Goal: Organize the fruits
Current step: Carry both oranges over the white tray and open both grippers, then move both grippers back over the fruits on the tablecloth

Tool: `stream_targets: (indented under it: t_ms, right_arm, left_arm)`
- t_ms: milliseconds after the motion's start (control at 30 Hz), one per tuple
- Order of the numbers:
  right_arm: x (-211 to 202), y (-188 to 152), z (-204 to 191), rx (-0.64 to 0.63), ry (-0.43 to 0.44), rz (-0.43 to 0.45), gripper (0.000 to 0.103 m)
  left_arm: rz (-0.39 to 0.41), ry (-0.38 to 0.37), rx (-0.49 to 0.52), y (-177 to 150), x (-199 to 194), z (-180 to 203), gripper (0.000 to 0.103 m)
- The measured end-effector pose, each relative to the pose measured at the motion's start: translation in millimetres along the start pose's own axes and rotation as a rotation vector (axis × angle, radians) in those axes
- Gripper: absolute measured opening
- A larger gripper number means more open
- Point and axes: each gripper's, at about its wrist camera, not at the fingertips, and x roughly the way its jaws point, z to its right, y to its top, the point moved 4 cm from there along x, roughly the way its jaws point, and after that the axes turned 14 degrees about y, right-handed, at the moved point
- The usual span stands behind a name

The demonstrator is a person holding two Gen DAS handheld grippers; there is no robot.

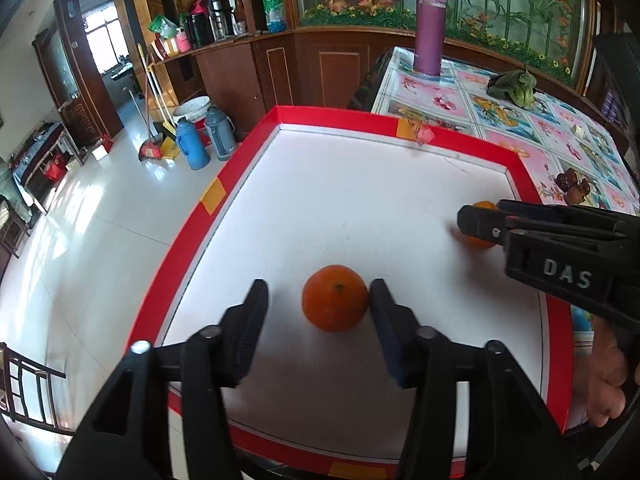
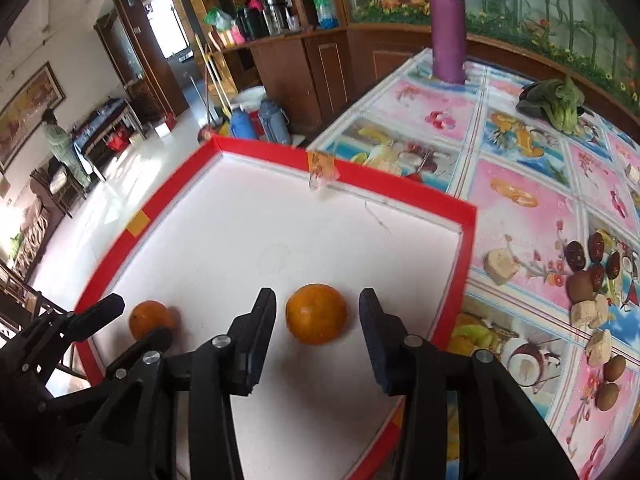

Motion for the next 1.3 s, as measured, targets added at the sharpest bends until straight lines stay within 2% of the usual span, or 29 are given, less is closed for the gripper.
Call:
stream_targets:
  t_ms: [67, 133, 267, 400, 633, 733, 833, 967, 1033, 1067, 1100, 1300]
  right_arm:
    - [-19, -2, 1, -0.008, 0.020, 0.052, 0.046]
    - [-39, -5, 5, -0.017, 0.029, 0.101, 0.047]
    - [-79, -21, 22, -0.046, -0.002, 0.170, 0.048]
    - [-125, -47, 52, -0.054, -0.060, 0.228, 0.048]
    - [-175, -91, 104, -0.049, -0.208, 0.231, 0.050]
    - [-185, -99, 120, -0.029, -0.231, 0.226, 0.050]
    - [-182, -102, 135, 0.023, -0.220, 0.196, 0.050]
    - [-165, -103, 143, 0.064, -0.163, 0.146, 0.050]
    - [-156, -99, 145, 0.074, -0.158, 0.140, 0.046]
    - [-150, -95, 146, 0.077, -0.160, 0.132, 0.039]
    - [-147, -93, 147, 0.080, -0.165, 0.127, 0.036]
    - [-124, -88, 166, 0.146, -0.197, 0.060, 0.020]
  left_arm:
    - [0.038, 0.004, -0.009, 2, -11, -2, 0.061]
    - [0.075, -0.002, -0.019, 5, -25, -1, 0.075]
    - [0.157, -0.046, -0.022, 10, -53, 10, 0.092]
    - [0.228, -0.161, 0.006, 10, -82, 32, 0.103]
    - [0.246, -0.278, -0.022, 3, -107, 73, 0.103]
    - [0.204, -0.309, -0.012, 1, -109, 95, 0.103]
    - [0.175, -0.287, 0.042, -3, -108, 118, 0.103]
    - [0.153, -0.281, 0.104, -12, -110, 142, 0.103]
    - [0.139, -0.272, 0.130, -16, -110, 149, 0.103]
    - [0.136, -0.274, 0.140, -17, -110, 151, 0.103]
    - [0.136, -0.276, 0.147, -18, -111, 153, 0.103]
    - [0.167, -0.290, 0.165, -13, -120, 159, 0.103]
